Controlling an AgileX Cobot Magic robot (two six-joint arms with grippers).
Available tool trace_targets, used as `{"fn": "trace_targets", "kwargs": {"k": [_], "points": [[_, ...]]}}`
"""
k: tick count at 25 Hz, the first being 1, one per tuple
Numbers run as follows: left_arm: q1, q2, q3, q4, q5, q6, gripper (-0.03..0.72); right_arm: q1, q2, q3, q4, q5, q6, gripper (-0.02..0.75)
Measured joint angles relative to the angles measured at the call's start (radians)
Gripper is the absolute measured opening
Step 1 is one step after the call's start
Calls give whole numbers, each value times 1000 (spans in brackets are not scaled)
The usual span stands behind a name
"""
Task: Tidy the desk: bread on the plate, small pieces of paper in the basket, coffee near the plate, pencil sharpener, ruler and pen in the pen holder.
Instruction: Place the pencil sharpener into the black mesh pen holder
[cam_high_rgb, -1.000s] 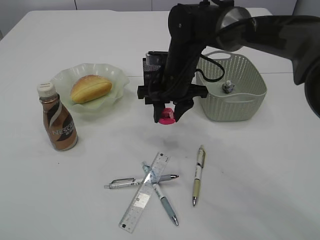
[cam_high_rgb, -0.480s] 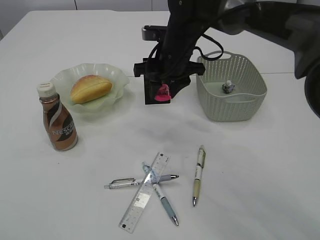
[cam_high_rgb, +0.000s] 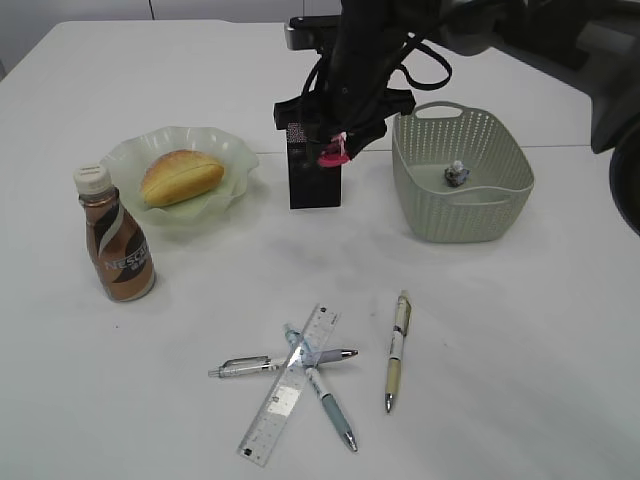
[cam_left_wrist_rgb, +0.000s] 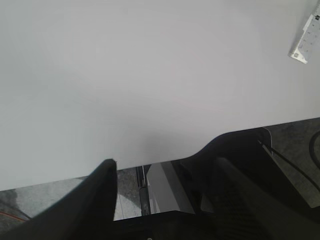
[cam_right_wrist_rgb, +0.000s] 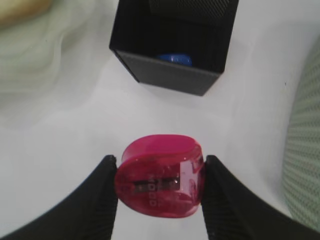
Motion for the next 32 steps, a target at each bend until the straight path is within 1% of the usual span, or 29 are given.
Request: {"fn": "trace_targets", "kwargs": {"k": [6, 15, 21, 27, 32], "points": [[0, 0, 0, 0, 0, 0, 433, 0, 0, 0, -14, -136, 0, 375], [0, 0, 0, 0, 0, 0, 433, 0, 2, 0, -120, -341, -2, 375], [0, 0, 0, 0, 0, 0, 433, 0, 21, 0, -182, -406, -2, 374], [0, 0, 0, 0, 0, 0, 433, 0, 30, 0, -191, -483, 3, 374], [0, 0, 0, 0, 0, 0, 433, 0, 37, 0, -195, -519, 18, 374]]}}
